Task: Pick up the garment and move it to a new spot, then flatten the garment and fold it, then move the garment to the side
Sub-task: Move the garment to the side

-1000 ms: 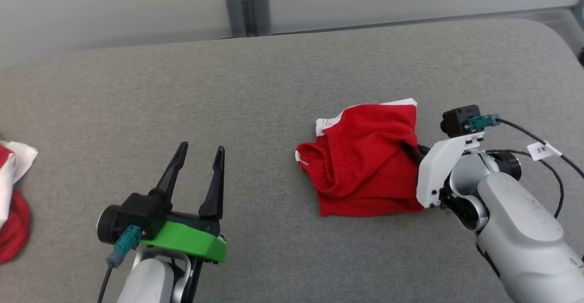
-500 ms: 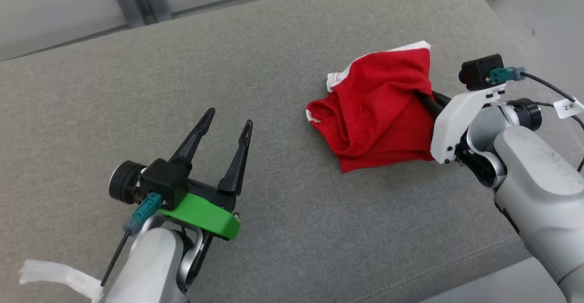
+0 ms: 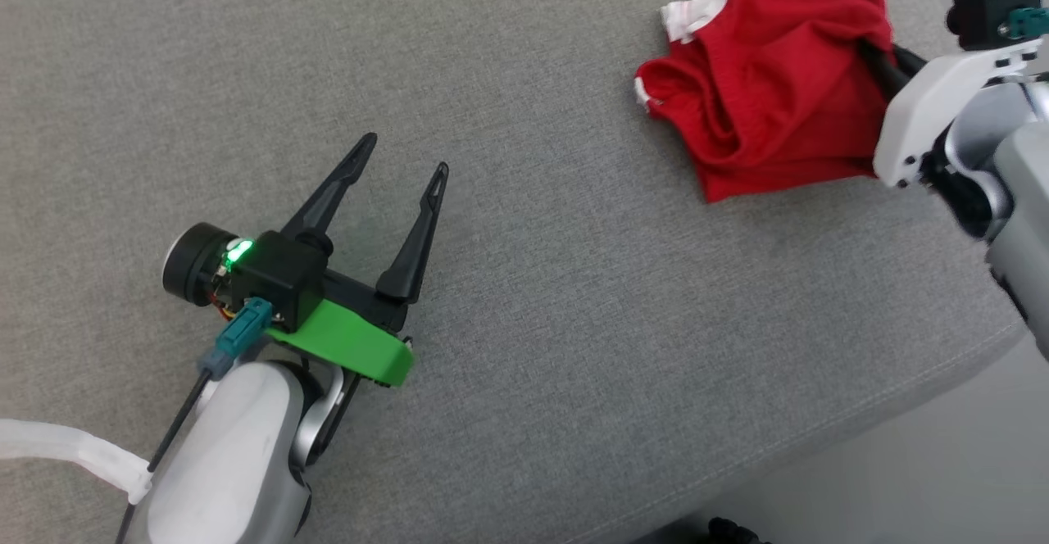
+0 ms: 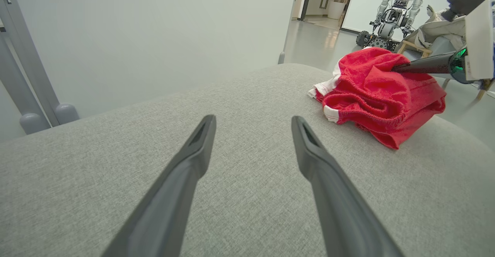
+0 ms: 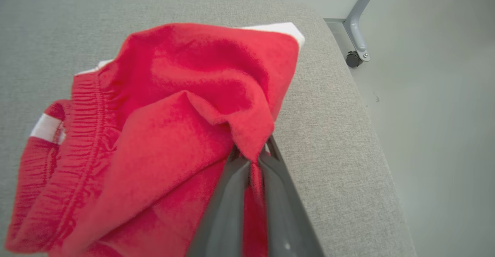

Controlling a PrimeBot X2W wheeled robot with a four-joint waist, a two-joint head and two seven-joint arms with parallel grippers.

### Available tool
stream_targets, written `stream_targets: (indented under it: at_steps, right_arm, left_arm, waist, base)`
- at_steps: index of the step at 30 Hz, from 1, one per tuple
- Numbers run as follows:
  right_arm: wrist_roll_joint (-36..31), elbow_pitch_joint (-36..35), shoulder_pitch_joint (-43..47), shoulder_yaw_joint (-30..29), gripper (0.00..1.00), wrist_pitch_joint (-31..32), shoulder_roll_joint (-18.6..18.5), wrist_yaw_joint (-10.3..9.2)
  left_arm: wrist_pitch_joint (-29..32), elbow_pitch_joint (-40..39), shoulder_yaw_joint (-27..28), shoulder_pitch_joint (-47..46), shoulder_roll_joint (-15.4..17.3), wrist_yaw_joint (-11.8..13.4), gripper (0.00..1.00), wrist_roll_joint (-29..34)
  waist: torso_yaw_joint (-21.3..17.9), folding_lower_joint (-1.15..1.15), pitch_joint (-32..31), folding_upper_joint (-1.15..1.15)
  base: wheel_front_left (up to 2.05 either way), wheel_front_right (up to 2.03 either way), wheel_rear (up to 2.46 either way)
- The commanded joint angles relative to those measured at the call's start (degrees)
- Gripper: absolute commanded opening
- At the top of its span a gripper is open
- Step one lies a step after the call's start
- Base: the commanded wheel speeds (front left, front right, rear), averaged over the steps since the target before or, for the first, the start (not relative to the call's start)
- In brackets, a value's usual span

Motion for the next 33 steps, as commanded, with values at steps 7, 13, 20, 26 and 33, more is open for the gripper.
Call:
stream_targets:
  at_steps: [7,13,20,26,33]
  right_arm:
    - [-0.45,8.2,-4.56,-0.59,0.0,-2.28,-3.78,-0.08]
    - [-0.51,12.89,-5.69,0.31,1.0,-2.78,-3.51,-0.08]
    - [-4.74,12.76,-6.04,4.46,1.0,-5.13,-3.45,-0.08]
    - [-2.91,7.48,-1.56,5.75,1.0,-6.06,-1.34,-0.08]
    - [-1.63,-0.09,6.91,5.96,1.0,-9.14,1.5,-0.08]
  left_arm:
    - [-0.26,-1.0,1.02,-1.44,1.73,0.44,1.0,-0.53]
    - [-1.46,0.32,1.53,-0.28,1.35,1.02,1.0,-1.17]
    - [-3.48,2.41,4.19,3.02,1.78,2.73,1.0,-3.64]
    - [-3.58,3.69,7.24,7.32,1.92,5.27,1.0,-6.16]
    - [-2.08,4.96,10.1,12.97,1.24,8.4,1.0,-9.66]
  waist:
    - [2.87,-0.01,5.78,-0.01]
    - [4.14,-0.01,3.22,-0.01]
    - [5.75,-0.01,-3.04,-0.01]
    - [7.55,-0.01,-10.47,-0.01]
    - [9.7,-0.01,-17.91,-0.01]
  base:
    - [0.0,0.0,0.0]
    - [0.0,0.0,0.0]
    - [0.0,0.0,0.0]
    - [0.0,0.0,0.0]
    - [0.0,0.0,0.0]
